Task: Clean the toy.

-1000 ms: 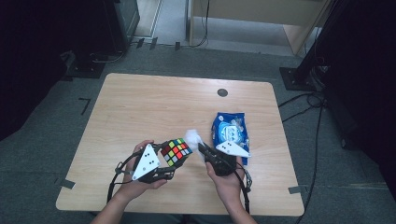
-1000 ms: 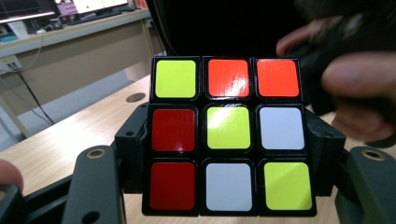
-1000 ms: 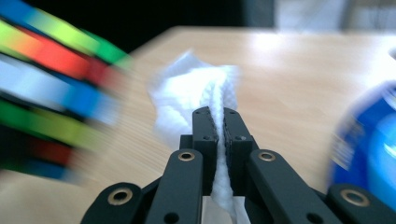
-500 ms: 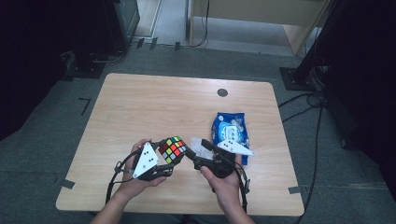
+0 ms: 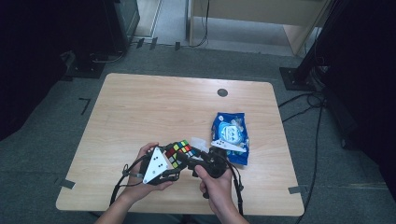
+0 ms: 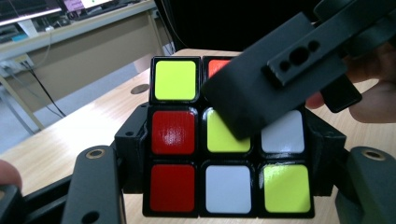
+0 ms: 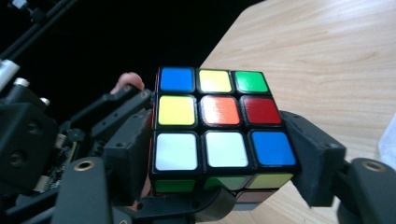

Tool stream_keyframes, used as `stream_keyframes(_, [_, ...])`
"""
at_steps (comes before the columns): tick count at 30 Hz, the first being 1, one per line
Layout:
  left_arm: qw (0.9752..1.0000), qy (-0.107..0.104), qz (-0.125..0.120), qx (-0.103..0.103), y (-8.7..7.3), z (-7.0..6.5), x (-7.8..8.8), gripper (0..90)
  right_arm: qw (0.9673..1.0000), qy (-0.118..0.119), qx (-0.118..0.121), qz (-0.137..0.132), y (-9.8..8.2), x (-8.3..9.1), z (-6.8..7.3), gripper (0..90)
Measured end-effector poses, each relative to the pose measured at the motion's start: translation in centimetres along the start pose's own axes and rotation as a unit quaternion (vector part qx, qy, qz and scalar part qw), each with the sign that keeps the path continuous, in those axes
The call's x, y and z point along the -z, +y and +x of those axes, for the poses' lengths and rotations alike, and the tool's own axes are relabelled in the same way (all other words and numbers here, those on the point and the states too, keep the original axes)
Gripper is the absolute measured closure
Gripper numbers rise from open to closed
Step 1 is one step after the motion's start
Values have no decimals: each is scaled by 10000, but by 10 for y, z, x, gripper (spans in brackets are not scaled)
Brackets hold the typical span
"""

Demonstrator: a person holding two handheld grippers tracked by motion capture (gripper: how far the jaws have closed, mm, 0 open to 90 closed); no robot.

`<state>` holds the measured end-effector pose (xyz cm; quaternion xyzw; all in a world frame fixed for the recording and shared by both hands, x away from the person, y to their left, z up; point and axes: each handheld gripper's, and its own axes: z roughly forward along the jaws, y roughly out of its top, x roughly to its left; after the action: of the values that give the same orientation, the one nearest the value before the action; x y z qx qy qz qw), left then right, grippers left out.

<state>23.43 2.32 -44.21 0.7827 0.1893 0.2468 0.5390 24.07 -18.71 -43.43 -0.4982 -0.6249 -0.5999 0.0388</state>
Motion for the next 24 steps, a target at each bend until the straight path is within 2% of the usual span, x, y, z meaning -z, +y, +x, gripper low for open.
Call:
stream_keyframes(1, [10000,-15,29,12,0,0,-1,342,10000,-54,52,-22,0,1,2,345])
stream_keyframes(3, [9999,-4,128,35,0,-1,-3,340,9989,-309,363,-8,-1,1,7,346])
stream_keyframes(5, [9997,52,230,11,0,-3,-6,338,9943,-637,849,-12,-3,0,14,346])
stream_keyframes(6, [9995,105,288,-37,1,-4,-6,334,9892,-846,1197,-9,-4,-1,18,346])
stream_keyframes(7, [9992,122,375,-63,1,-5,-8,327,9825,-1054,1535,-22,-6,-2,23,346])
stream_keyframes(8, [9990,125,415,-47,1,-6,-9,309,9745,-1239,1871,-20,-8,-3,28,346])
stream_keyframes(11, [9983,183,547,-94,3,-8,-11,277,9616,-1440,2336,7,-11,-5,38,346])
stream_keyframes(13, [9982,246,544,-57,4,-7,-9,324,9523,-1563,2620,53,-12,-7,43,345])
stream_keyframes(14, [9983,213,541,0,4,-5,-8,335,9520,-1527,2652,81,-12,-7,44,344])
stream_keyframes(15, [9983,197,550,20,4,-4,-8,338,9531,-1490,2633,88,-11,-7,43,344])
stream_keyframes(17, [9979,201,616,12,3,-2,-8,341,9606,-1280,2466,76,-9,-7,39,328])
stream_keyframes(19, [9975,179,670,143,1,3,-8,341,9680,-1031,2288,-50,-4,-3,36,266])
stream_keyframes(21, [9965,285,691,366,0,12,-6,341,9721,-864,2172,-213,1,4,32,231])
stream_keyframes(24, [9941,405,682,735,-1,27,-1,341,9733,-826,2066,-562,5,15,22,234])
